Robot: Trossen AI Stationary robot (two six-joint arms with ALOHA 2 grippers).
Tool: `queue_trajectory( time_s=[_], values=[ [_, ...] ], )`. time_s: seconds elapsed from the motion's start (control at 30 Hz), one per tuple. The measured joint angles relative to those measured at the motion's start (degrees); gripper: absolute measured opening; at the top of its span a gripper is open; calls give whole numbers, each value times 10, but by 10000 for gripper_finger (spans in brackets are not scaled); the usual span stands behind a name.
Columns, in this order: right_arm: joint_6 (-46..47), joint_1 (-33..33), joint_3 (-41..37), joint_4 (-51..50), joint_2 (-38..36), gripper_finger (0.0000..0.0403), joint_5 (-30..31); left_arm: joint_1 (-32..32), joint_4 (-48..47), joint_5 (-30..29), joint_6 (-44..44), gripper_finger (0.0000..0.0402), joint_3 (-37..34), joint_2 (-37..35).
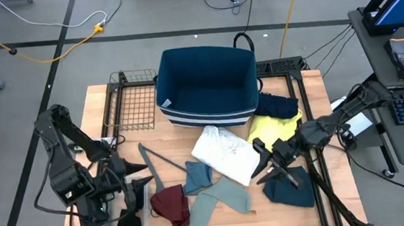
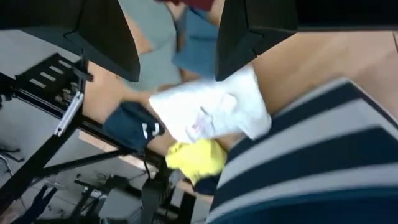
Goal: Pick & Place Cloths
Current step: Put the gray sock into the transparent bin
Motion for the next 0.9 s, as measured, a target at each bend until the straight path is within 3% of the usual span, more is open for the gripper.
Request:
queue_trajectory(
  time_s=[0.33, 0.73, 0.9],
  values=[
    [0, 47, 11, -26, 47, 91, 86, -9, -19, -9, 20, 214, 0, -2],
    [-16, 51, 246, -343, 210, 91, 101, -63, -48, -8, 3, 214, 0, -2],
    [-18, 51, 305, -396, 286, 92, 98, -86, -47, -9, -5, 214, 0, -2]
  ],
)
